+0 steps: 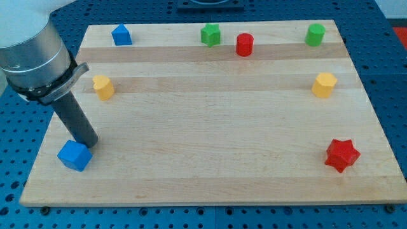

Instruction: Place your arm at the bottom left side of the board

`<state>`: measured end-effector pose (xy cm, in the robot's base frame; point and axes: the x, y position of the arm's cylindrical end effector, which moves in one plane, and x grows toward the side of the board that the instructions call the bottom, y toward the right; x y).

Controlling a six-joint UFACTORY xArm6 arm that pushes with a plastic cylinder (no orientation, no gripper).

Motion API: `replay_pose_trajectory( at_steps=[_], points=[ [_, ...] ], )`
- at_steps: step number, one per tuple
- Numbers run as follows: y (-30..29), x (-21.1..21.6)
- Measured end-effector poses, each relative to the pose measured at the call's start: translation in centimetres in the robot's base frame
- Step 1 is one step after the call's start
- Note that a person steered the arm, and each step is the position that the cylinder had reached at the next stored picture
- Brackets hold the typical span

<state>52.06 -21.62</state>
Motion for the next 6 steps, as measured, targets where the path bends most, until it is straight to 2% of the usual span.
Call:
replay_pose_trajectory(
  at_steps=[3,6],
  points=[
    [0.1,-2.5],
    [-7.2,-0.9]
  ],
)
